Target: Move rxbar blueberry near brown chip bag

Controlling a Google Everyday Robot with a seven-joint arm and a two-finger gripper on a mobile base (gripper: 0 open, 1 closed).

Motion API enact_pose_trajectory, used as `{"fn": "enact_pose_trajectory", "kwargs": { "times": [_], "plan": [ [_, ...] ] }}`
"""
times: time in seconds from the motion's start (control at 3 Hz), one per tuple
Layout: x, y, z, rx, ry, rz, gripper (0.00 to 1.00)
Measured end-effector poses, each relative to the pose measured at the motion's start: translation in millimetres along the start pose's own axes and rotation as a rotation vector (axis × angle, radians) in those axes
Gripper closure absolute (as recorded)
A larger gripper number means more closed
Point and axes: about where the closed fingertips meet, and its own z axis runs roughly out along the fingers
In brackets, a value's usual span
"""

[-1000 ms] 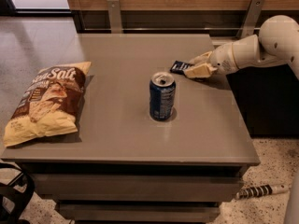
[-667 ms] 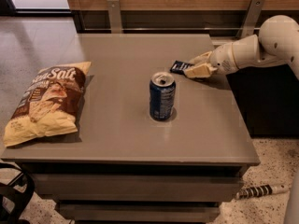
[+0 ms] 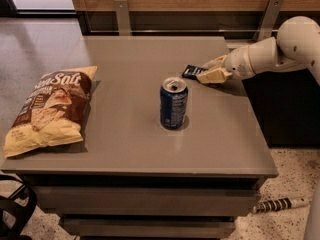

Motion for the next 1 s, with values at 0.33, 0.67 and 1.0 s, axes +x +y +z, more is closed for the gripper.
{"fn": "enact_pose_trajectory", "kwargs": {
  "times": [0.33,0.67,1.0],
  "plan": [
    [-0.1,0.0,-0.1,0.0,0.0,0.0,1.0],
    [-1.8,0.4,-1.6,0.006,0.004,-0.002,1.0],
    [-16.0,3.1,-16.5,0.052,0.035,-0.019,1.0]
  ]
}}
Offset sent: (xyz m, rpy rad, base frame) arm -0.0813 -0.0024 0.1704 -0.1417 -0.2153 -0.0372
